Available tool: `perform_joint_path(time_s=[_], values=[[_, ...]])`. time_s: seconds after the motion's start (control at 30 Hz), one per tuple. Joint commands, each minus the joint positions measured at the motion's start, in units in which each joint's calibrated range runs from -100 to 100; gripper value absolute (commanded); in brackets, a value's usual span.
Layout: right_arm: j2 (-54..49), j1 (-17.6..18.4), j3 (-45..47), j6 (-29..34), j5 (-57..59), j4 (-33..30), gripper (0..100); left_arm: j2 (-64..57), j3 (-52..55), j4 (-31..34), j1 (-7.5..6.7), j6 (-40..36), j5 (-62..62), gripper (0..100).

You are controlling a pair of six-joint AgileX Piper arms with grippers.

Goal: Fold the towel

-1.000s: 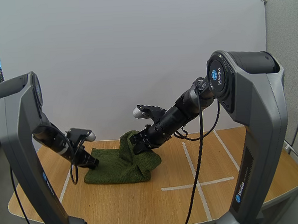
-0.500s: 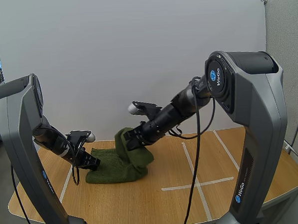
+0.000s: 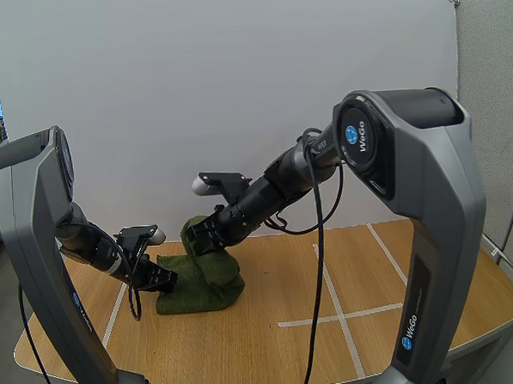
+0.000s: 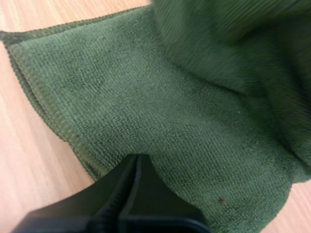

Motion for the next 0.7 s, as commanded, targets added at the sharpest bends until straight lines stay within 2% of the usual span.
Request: perform_joint_path(time_s=[0.0, 0.17, 0.43, 0.67], values=[[3.50, 1.86, -0.34, -2.45, -4.65, 3.72, 0, 0.93, 1.41, 1.07, -0.10, 0.59, 4.68, 0], [5.06, 2.99, -0.48, -3.69, -10.01, 4.85, 0, 0.93, 1.41, 0.71, -0.10, 0.59, 5.10, 0], [9.32, 2.99, -5.04, -4.46, -9.16, 5.82, 0, 0.93, 1.46, 0.34, -0.10, 0.59, 6.27, 0], [12.23, 2.99, -5.04, -5.82, -10.69, 7.15, 0, 0.93, 1.46, -0.32, -0.10, 0.59, 6.27, 0]])
